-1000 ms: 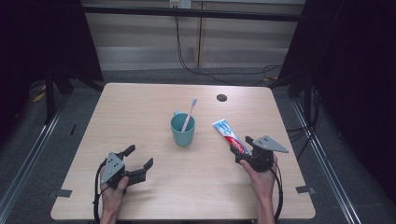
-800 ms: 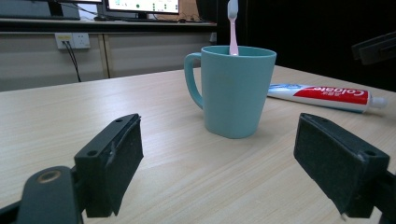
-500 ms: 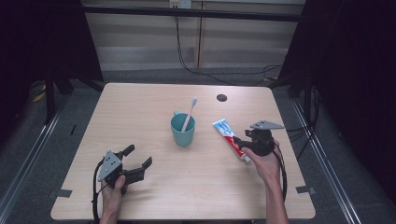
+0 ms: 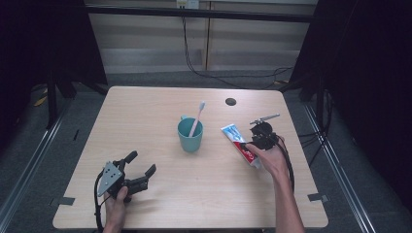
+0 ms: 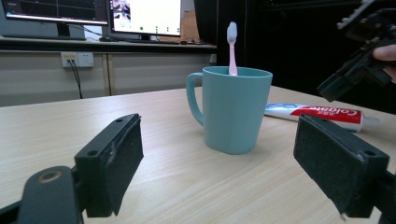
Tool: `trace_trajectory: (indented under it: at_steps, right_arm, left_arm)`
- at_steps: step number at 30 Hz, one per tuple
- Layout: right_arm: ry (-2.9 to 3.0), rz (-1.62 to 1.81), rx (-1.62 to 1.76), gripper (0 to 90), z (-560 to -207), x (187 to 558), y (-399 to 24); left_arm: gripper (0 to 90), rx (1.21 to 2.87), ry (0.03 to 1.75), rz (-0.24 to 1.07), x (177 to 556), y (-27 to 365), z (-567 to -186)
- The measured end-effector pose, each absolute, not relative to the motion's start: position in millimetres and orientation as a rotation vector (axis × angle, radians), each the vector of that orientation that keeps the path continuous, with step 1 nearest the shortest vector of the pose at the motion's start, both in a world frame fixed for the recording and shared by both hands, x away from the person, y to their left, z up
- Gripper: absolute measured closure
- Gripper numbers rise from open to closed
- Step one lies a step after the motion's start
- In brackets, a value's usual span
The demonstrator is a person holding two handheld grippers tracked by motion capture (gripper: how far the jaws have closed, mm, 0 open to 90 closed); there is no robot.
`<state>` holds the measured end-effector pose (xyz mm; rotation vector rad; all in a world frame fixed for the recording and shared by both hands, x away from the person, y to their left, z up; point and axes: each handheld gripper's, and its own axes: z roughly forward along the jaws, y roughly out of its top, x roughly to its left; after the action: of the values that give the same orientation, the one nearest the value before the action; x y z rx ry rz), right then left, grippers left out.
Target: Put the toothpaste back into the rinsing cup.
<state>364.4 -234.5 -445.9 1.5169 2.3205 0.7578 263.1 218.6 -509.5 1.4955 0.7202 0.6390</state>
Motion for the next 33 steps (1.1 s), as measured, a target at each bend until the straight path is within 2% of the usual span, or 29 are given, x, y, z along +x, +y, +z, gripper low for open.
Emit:
trace_trajectory:
  at_steps: [5,17,21,33]
  right_arm:
    - [2.404,0.628,1.534,37.8,-448,377,-231]
    - [2.522,0.449,1.572,35.8,-464,396,-221]
    - [2.537,0.418,1.579,41.0,-466,399,-222]
    - [2.586,0.311,1.573,47.3,-472,407,-212]
  left_arm:
    - [15.7,1.497,0.717,0.644,263,219,-509]
    - [15.8,1.493,0.702,0.654,261,219,-510]
    - [15.8,1.493,0.706,0.65,261,218,-510]
    - [15.8,1.495,0.711,0.653,261,218,-510]
